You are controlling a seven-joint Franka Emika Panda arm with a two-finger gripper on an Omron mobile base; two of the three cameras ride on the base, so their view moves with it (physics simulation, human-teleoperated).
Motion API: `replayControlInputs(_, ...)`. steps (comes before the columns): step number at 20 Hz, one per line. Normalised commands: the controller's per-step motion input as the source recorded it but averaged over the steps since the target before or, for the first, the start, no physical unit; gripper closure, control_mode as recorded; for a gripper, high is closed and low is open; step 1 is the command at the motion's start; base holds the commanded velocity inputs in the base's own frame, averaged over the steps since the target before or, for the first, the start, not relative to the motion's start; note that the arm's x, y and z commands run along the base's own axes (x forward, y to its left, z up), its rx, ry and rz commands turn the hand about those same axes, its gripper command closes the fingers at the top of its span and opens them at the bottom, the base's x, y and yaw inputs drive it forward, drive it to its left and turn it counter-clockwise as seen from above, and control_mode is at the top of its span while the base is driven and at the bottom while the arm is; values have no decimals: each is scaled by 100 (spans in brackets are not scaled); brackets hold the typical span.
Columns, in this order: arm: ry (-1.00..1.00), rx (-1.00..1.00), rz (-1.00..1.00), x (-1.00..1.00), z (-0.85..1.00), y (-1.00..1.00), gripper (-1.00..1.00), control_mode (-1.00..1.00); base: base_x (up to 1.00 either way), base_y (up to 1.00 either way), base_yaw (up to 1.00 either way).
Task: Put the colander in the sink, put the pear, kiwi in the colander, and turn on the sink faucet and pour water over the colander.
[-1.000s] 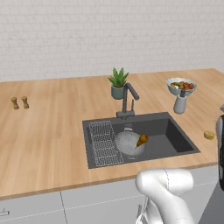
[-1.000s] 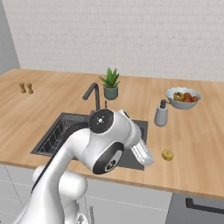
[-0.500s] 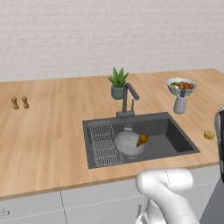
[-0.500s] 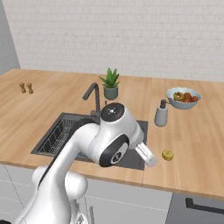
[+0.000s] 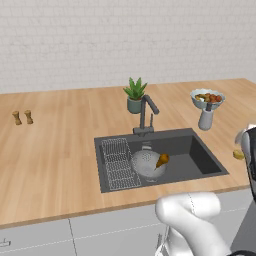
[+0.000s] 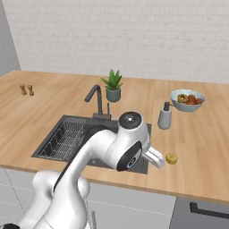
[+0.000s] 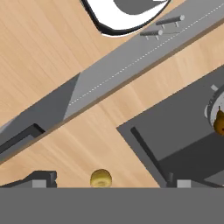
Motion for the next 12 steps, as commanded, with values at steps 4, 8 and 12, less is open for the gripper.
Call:
replayControlInputs(4, 26, -3, 8, 53, -24, -9, -100, -100, 0, 0, 0)
replayControlInputs(8, 25, -1, 6, 59, -19, -24, -100, -100, 0, 0, 0)
replayControlInputs(12, 18, 0, 1, 51, -19, -53, -100, -100, 0, 0, 0)
